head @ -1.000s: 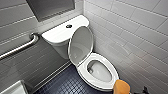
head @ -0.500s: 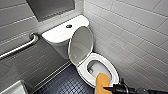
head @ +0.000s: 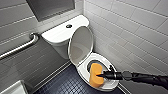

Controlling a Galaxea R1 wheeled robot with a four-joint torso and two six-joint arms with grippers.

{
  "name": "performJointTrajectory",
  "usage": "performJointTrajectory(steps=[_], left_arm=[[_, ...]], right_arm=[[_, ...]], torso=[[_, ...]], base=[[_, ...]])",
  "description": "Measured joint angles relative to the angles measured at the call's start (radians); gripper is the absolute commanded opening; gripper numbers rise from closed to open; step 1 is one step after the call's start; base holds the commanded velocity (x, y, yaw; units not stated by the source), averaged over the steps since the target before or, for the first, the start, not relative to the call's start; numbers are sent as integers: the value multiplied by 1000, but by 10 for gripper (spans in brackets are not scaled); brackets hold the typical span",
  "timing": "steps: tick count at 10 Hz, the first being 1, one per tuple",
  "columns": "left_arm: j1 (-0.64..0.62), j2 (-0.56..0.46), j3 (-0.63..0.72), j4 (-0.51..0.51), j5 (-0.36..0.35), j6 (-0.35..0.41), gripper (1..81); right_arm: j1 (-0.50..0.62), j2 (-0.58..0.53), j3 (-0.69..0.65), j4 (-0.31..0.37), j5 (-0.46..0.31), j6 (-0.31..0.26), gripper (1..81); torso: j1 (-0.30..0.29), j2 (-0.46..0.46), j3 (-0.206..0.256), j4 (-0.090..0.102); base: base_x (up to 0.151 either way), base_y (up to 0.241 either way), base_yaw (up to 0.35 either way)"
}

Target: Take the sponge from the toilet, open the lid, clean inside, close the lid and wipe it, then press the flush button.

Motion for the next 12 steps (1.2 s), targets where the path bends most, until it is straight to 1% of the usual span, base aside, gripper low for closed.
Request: performJointTrajectory(steps=[1, 3, 6, 10, 12], left_arm=[[-4, 0, 0, 0, -1, 0, 811], [-3, 0, 0, 0, 0, 0, 811], [-3, 0, 0, 0, -1, 0, 811], [-3, 0, -1, 0, -1, 0, 811], [-2, 1, -1, 0, -1, 0, 811]], right_arm=[[31, 64, -76, 0, -40, 1, 10], [84, 206, -228, -1, -87, 3, 10], [93, 401, -439, -8, -150, 7, 10], [90, 532, -664, -17, -220, 7, 10], [76, 574, -709, -24, -218, 7, 10]], torso=[[0, 0, 0, 0], [0, 0, 0, 0], [0, 0, 0, 0], [0, 0, 0, 0], [0, 0, 0, 0]], base=[[0, 0, 0], [0, 0, 0], [0, 0, 0], [0, 0, 0], [0, 0, 0]])
